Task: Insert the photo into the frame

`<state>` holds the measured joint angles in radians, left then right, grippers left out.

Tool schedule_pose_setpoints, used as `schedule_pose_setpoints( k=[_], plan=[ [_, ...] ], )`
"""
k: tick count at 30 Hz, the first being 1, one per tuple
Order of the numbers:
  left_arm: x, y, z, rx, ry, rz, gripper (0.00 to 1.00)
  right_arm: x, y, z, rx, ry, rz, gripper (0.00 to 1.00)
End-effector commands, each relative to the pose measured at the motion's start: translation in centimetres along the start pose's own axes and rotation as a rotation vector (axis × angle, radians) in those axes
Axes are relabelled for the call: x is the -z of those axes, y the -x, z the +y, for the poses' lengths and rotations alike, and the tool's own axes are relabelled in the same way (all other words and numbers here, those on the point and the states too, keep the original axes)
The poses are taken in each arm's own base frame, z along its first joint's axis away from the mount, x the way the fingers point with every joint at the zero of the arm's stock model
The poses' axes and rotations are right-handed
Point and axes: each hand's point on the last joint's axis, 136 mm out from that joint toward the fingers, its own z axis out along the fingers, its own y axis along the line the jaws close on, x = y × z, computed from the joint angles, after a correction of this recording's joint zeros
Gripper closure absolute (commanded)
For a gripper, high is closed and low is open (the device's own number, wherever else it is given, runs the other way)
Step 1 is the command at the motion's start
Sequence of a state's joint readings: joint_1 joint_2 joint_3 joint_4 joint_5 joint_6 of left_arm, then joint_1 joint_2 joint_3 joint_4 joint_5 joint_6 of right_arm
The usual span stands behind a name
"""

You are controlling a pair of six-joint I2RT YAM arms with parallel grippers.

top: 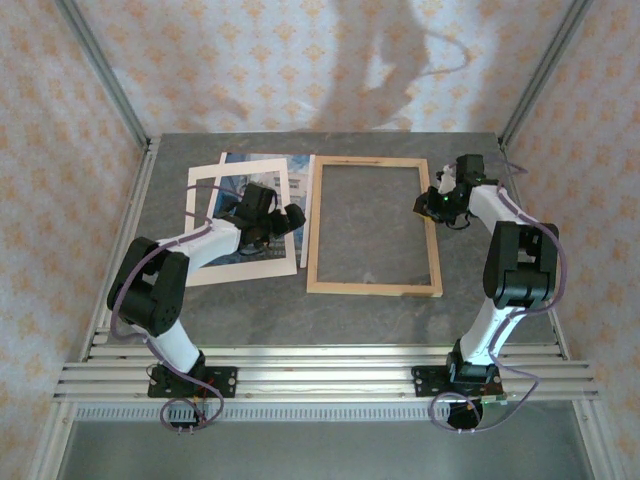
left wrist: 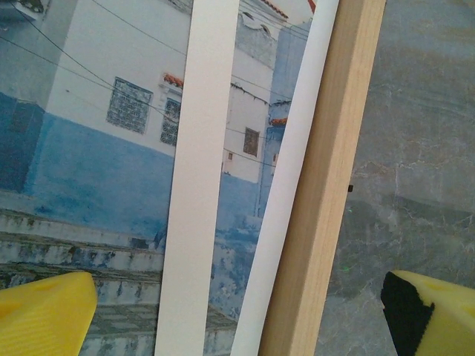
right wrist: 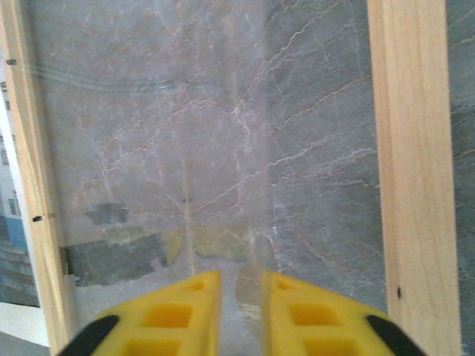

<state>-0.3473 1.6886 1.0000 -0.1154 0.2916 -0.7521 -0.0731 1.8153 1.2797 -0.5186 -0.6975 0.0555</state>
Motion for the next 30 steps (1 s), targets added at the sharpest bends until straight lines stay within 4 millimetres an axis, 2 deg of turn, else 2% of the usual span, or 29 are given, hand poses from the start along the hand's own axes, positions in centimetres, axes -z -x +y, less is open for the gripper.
schedule_pose_setpoints(
  k=[1, 10, 14, 17, 24, 26, 27, 29, 30],
  plan=[
    [-0.2, 0.2, -0.9, -0.009, -0.020, -0.003, 0.00, 0.1, 0.7, -0.7, 0.001, -0.053, -0.028, 0.69],
    [0.0, 0.5, -1.3, -0.015, -0.028, -0.010, 0.00, 0.4, 1.4, -1.9, -0.020, -0.137, -0.054, 0.48],
    [0.1, 0.5, -1.3, -0.015, -0.031, -0.009, 0.00, 1.5, 2.2, -2.3, -0.017, -0.191, -0.094, 0.33],
    [0.2, 0.5, -1.4, -0.018, -0.037, -0.009, 0.00, 2.4, 2.6, -2.5, -0.017, -0.224, -0.124, 0.29],
    [0.0, -0.2, -1.4, -0.009, -0.050, 0.007, 0.00, 5.2, 3.7, -2.0, -0.019, -0.275, -0.213, 0.27],
    [0.0, -0.5, -1.3, -0.008, -0.054, 0.015, 0.00, 6.3, 4.0, -1.9, -0.024, -0.289, -0.248, 0.24],
    [0.0, -0.7, -1.3, -0.007, -0.055, 0.019, 0.00, 6.8, 4.1, -1.7, -0.027, -0.293, -0.265, 0.20],
    [0.1, -0.9, -1.3, -0.013, -0.055, 0.022, 0.00, 7.8, 4.4, -1.3, -0.040, -0.287, -0.305, 0.00],
    [0.2, -0.9, -1.2, -0.017, -0.053, 0.020, 0.00, 8.4, 4.5, -0.8, -0.045, -0.275, -0.325, 0.00]
  ],
)
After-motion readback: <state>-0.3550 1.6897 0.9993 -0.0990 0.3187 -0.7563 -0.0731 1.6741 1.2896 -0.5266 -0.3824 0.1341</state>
